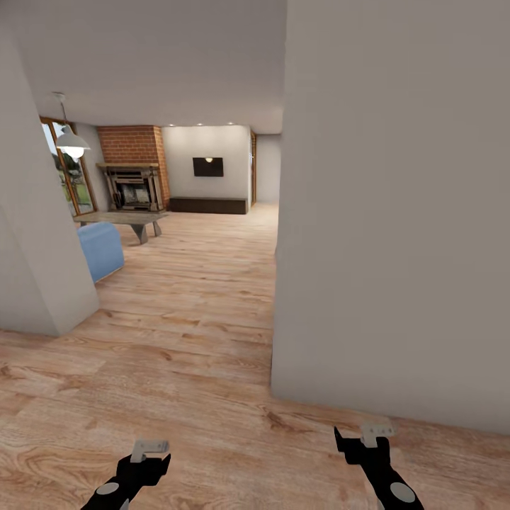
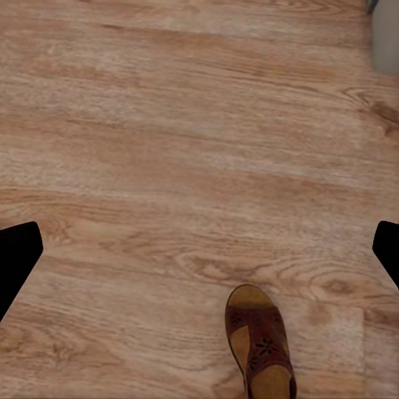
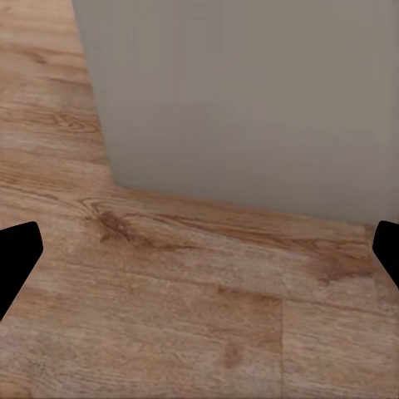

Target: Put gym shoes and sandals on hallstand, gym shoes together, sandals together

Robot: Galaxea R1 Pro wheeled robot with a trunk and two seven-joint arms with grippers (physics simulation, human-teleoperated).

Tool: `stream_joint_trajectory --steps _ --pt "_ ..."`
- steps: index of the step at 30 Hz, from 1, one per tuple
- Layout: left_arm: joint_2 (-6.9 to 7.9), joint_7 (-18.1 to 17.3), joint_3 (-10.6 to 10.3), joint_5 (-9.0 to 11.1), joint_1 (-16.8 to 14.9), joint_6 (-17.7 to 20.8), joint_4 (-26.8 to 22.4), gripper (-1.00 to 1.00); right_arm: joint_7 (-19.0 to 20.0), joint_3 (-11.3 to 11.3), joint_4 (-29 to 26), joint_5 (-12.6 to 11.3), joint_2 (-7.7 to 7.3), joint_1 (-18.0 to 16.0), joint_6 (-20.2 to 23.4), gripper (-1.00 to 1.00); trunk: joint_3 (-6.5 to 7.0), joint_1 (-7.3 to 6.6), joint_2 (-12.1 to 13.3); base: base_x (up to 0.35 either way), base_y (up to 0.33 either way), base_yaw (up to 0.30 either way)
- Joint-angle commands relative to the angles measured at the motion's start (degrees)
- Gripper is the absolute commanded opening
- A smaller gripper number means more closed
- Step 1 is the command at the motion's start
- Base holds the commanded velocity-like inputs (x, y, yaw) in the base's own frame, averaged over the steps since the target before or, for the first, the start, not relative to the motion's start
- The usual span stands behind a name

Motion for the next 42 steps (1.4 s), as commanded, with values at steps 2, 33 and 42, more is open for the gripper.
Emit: stream_joint_trajectory --steps 2,33,42 --pt "-0.02 -0.4 0.4 -0.3 -0.1 -0.2 0.0 1.0 0.0 0.0 0.0 0.0 0.0 0.0 -0.2 1.0 -0.48 0.44 -0.8 0.0 0.0 0.0" --pt "-0.11 -0.4 0.6 -0.3 -0.1 -0.2 0.0 1.0 0.0 -0.1 -0.1 -0.1 0.0 0.0 -0.1 1.0 -8.63 7.25 -13.3 0.0 0.0 0.0" --pt "-0.11 -0.4 0.7 -0.2 -0.1 -0.2 0.1 1.0 -0.1 -0.1 -0.2 -0.1 0.0 0.0 0.0 1.0 -11.06 9.23 -16.9 0.0 0.0 0.0"
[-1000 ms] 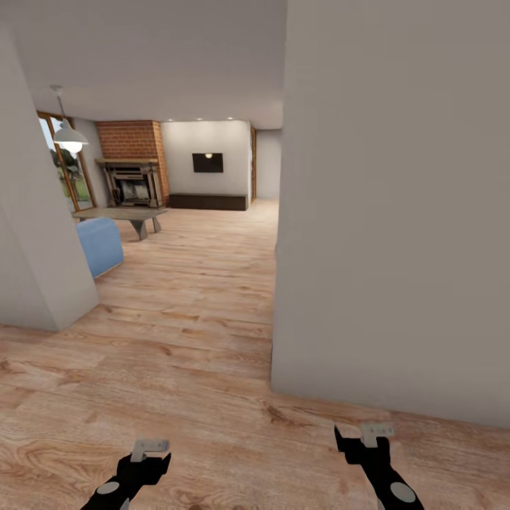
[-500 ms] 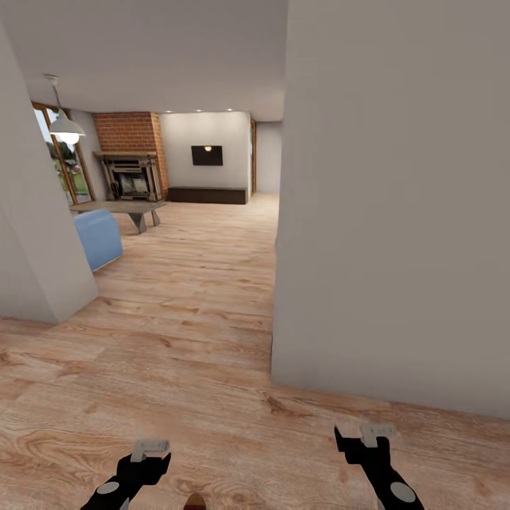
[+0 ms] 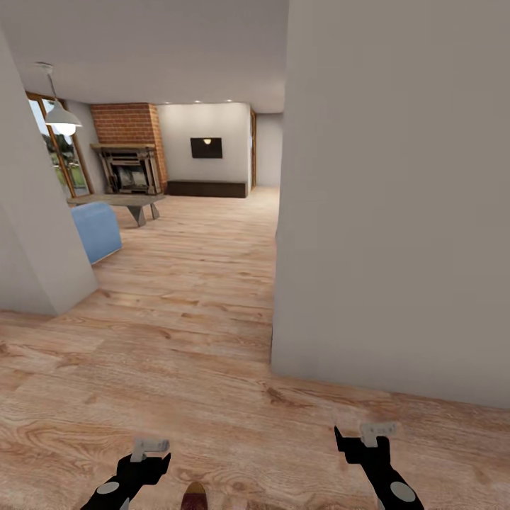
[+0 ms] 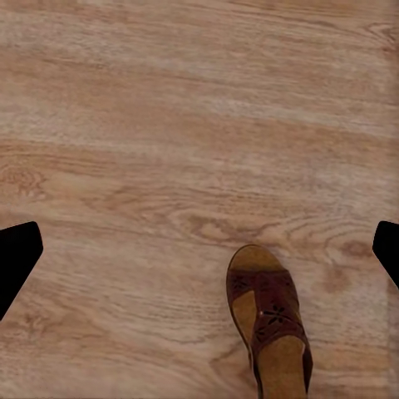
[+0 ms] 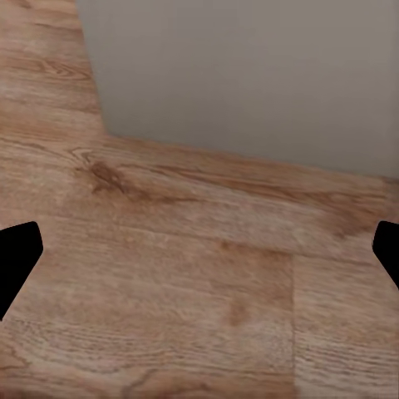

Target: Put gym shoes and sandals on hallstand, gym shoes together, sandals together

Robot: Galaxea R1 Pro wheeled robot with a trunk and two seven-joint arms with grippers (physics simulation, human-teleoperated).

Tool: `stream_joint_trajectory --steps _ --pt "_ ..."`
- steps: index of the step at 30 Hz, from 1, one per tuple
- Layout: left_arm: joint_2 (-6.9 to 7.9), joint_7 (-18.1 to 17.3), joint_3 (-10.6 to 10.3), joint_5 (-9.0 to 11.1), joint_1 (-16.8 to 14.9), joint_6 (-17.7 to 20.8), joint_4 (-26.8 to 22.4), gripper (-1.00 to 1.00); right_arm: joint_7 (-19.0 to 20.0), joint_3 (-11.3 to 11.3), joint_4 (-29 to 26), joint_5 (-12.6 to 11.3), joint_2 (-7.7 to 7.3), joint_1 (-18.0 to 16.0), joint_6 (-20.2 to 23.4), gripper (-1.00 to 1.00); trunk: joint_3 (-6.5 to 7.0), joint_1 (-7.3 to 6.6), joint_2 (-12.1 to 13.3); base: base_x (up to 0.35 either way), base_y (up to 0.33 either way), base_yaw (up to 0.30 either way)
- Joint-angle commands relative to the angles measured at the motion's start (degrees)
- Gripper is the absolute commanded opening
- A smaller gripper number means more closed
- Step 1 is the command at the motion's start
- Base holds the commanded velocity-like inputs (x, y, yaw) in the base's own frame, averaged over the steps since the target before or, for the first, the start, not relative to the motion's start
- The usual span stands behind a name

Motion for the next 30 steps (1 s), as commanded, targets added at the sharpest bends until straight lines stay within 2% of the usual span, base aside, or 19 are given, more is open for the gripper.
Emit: stream_joint_trajectory --steps 1,7,10,11,19,25,30 --pt "-0.03 -0.4 0.4 -0.2 0.0 -0.2 0.1 1.0 0.0 0.0 -0.1 0.0 0.0 0.0 -0.1 1.0 -0.33 0.22 -0.4 0.0 0.0 0.0" --pt "-0.04 -0.4 0.4 -0.2 0.0 -0.1 0.1 1.0 -0.1 0.0 -2.4 0.0 0.0 -0.1 0.4 1.0 -1.95 1.53 -2.8 0.0 0.0 0.0" --pt "-0.19 -0.4 0.3 -0.2 -0.1 -0.1 0.1 1.0 -0.1 0.0 -4.9 0.0 0.0 -0.3 2.6 1.0 -2.77 2.19 -4.0 0.0 0.0 0.0" --pt "-0.54 -0.3 0.2 -0.3 -0.2 0.2 -0.2 1.0 -0.1 0.0 -7.2 -0.1 0.0 -0.7 5.8 1.0 -3.04 2.41 -4.4 0.0 0.0 0.0" --pt "-1.46 -0.1 -0.1 -0.3 -1.3 0.9 -1.1 1.0 0.1 0.1 -16.2 -0.2 0.0 -2.1 15.6 1.0 -5.2 4.17 -7.7 0.0 0.0 0.0" --pt "-1.63 0.1 -0.1 -0.3 -2.8 1.8 -1.4 1.0 0.2 0.0 -20.7 -0.1 -0.04 -2.4 17.8 1.0 -6.83 5.49 -10.1 0.0 0.0 0.0" --pt "-1.71 0.5 0.0 -0.3 -3.3 2.2 -1.4 1.0 0.2 0.0 -22.1 -0.1 -0.07 -2.5 18.3 1.0 -8.18 6.59 -12.1 0.0 0.0 0.0"
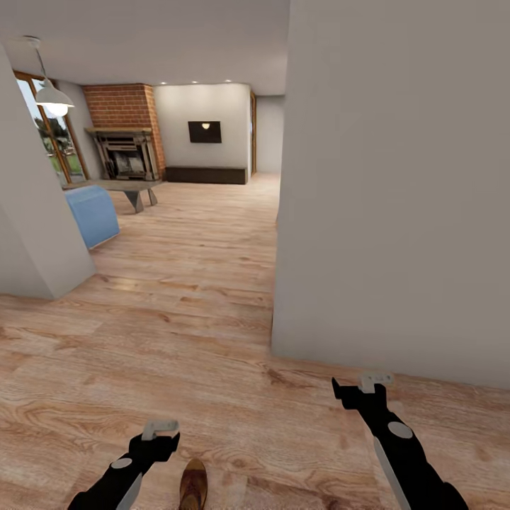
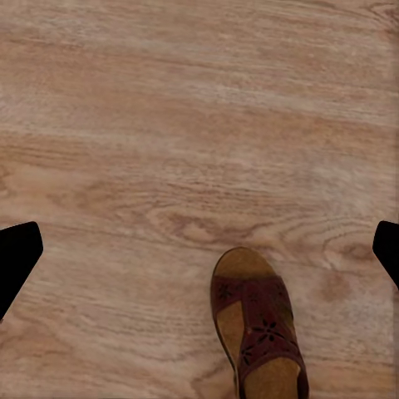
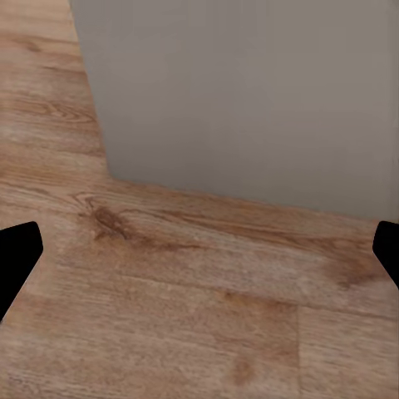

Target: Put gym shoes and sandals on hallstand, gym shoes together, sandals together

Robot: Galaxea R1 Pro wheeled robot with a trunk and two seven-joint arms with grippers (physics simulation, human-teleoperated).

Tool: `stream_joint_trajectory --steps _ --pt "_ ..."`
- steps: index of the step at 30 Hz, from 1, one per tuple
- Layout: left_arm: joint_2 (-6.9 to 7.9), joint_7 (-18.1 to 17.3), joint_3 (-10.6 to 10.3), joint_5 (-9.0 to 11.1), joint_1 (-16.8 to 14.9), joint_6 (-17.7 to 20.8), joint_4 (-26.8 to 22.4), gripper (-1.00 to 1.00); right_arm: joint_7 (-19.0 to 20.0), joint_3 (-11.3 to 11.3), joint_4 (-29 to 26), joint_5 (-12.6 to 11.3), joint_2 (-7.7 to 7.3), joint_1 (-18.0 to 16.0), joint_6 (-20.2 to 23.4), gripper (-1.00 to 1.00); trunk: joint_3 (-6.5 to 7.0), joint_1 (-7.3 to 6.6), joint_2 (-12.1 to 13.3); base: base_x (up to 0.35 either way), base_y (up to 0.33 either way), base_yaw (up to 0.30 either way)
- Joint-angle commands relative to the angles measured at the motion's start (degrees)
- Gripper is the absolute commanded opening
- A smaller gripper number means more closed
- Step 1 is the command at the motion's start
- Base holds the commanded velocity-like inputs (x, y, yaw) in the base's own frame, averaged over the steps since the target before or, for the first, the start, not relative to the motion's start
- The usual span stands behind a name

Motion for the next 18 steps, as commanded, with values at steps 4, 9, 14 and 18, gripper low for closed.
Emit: stream_joint_trajectory --steps 4,9,14,18 --pt "-0.03 -0.1 0.5 -0.2 -0.2 -0.1 0.2 1.0 0.0 0.0 -0.5 0.0 -0.02 0.0 0.5 1.0 -1.14 0.87 -1.6 0.0 0.0 0.0" --pt "-0.02 0.0 0.7 -0.2 -0.3 -0.2 0.6 1.0 0.0 0.1 -0.5 0.1 -0.02 0.0 0.6 1.0 -2.5 1.97 -3.6 0.0 0.0 0.0" --pt "-0.08 0.0 0.8 -0.2 -0.3 -0.2 0.8 1.0 0.0 0.2 -0.5 0.1 -0.02 -0.1 0.6 1.0 -3.85 3.07 -5.7 0.0 0.0 0.0" --pt "-0.47 0.0 0.8 -0.3 -0.3 -0.1 0.6 1.0 0.0 0.2 -0.6 0.1 -0.02 -0.1 0.6 1.0 -4.93 3.95 -7.3 0.0 0.0 0.0"
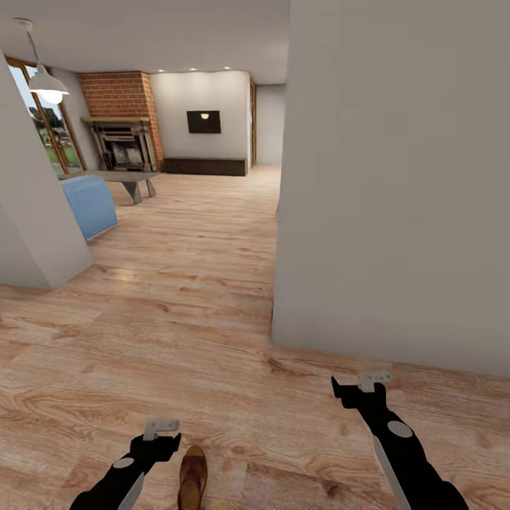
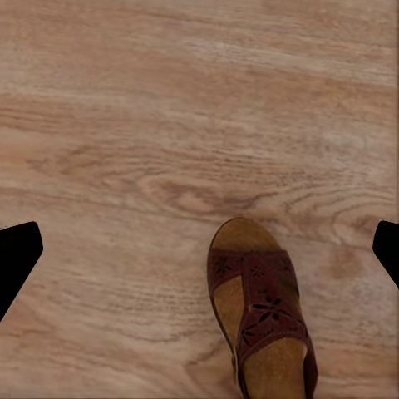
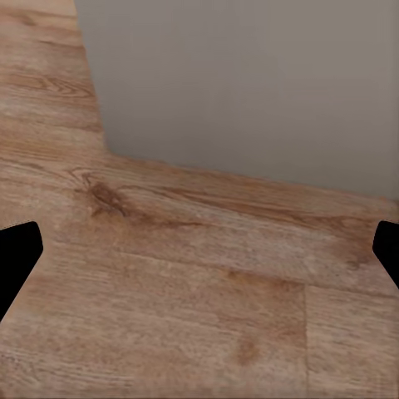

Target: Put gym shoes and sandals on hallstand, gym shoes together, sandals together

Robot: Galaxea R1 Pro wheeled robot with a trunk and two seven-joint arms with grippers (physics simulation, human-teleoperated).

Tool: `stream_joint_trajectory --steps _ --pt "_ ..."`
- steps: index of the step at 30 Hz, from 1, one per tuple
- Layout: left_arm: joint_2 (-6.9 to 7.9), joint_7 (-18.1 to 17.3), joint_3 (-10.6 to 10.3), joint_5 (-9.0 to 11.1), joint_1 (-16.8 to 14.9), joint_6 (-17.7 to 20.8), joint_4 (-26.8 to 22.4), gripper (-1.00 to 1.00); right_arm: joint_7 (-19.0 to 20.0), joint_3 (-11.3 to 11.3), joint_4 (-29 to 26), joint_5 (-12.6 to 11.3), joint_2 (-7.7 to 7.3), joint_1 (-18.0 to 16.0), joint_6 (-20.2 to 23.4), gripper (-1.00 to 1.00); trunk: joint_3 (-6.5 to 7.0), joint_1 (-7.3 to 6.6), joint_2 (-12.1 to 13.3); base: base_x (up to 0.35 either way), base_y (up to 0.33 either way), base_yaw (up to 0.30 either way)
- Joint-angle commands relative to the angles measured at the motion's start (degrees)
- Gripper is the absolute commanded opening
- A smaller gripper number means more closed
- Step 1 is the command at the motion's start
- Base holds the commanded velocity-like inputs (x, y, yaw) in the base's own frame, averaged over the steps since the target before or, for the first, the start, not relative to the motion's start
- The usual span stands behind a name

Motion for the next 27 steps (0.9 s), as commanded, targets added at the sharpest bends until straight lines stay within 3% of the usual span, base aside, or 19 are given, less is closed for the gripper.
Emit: stream_joint_trajectory --steps 1,27 --pt "-0.12 -0.3 0.4 -0.3 0.0 -0.2 0.1 1.0 0.0 0.0 -0.1 0.0 -0.01 0.0 0.3 1.0 -0.33 0.21 -0.4 0.0 0.0 0.0" --pt "-0.38 -0.4 0.4 -0.2 0.0 -0.2 -0.2 1.0 -0.1 -0.1 -0.2 0.0 -0.01 0.0 0.4 1.0 -7.36 5.92 -10.9 0.0 0.0 0.0"
